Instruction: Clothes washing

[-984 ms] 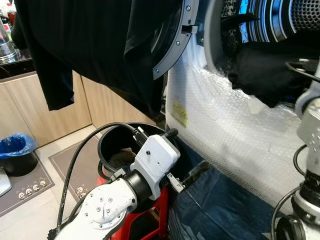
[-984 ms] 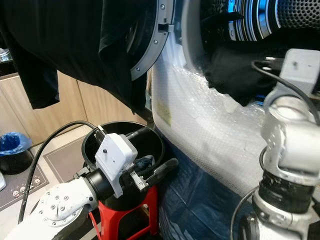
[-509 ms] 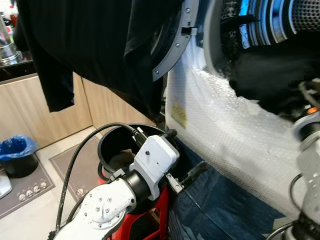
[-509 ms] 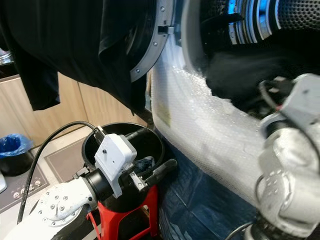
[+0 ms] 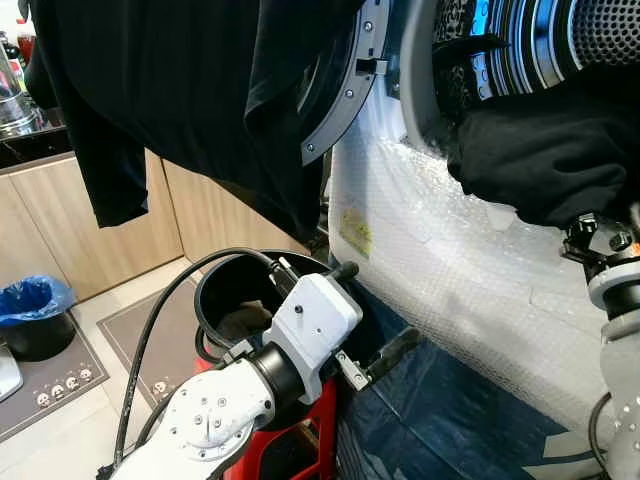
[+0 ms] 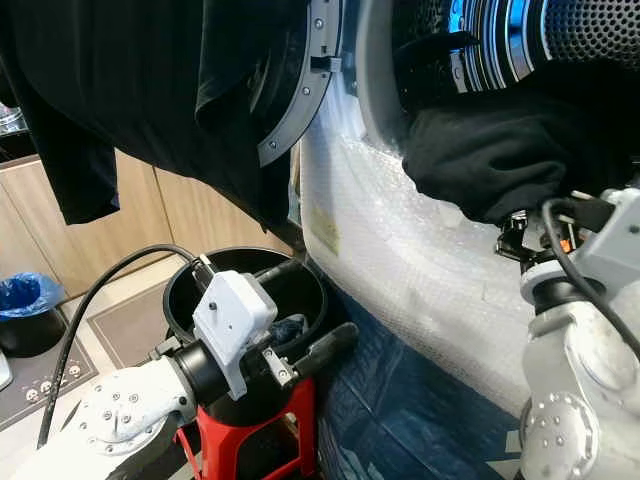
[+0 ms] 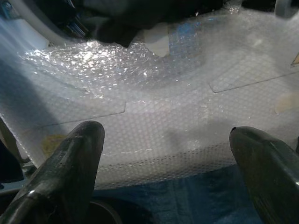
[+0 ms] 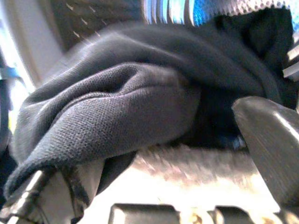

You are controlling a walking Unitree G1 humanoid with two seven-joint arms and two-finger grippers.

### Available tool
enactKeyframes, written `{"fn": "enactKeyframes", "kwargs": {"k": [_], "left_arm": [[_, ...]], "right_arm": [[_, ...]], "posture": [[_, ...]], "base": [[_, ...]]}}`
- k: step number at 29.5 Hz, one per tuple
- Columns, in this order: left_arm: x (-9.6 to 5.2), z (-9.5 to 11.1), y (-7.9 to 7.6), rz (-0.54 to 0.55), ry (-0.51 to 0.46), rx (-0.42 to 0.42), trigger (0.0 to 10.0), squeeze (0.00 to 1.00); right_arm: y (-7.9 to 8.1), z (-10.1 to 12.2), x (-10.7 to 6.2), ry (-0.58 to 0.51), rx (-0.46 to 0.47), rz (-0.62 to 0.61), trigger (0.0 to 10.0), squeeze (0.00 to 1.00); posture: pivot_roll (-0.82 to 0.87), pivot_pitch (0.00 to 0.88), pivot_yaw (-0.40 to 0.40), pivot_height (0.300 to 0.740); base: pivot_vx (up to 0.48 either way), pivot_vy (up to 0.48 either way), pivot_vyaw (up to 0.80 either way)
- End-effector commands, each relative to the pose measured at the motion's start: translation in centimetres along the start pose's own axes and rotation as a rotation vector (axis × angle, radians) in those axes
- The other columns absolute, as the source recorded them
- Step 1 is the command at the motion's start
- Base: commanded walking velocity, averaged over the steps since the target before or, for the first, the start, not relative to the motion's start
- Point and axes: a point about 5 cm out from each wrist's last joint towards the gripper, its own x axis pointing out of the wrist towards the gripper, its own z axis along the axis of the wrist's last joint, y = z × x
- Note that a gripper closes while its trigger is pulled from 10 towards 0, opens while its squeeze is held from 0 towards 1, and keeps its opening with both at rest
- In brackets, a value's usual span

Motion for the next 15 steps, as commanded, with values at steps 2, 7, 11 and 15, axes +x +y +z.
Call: {"fn": "enactKeyframes", "kwargs": {"k": [2,7,11,15], "left_arm": [[0.2,0.3,-0.1,-0.017,-0.018,0.002,10.0,0.00],[0.1,0.2,0.0,-0.017,-0.014,0.004,10.0,0.00],[0.1,0.2,0.0,-0.015,-0.015,0.005,10.0,0.00],[0.1,0.2,0.1,-0.014,-0.015,0.005,10.0,0.00]], "right_arm": [[1.0,0.9,0.1,-0.097,-0.186,0.111,10.0,0.00],[0.8,0.9,0.0,-0.128,-0.319,0.216,10.0,0.00],[-0.8,0.7,0.4,-0.134,-0.532,0.224,10.0,0.00],[-1.4,0.7,0.6,-0.146,-0.554,0.199,10.0,0.00]], "posture": [[-0.04,0.019,-0.077,0.740],[-0.04,0.020,-0.077,0.740],[-0.04,0.021,-0.076,0.740],[-0.04,0.021,-0.076,0.740]], "base": [[0.000,0.000,0.00],[0.000,0.000,0.00],[0.000,0.000,0.00],[0.000,0.000,0.00]]}}
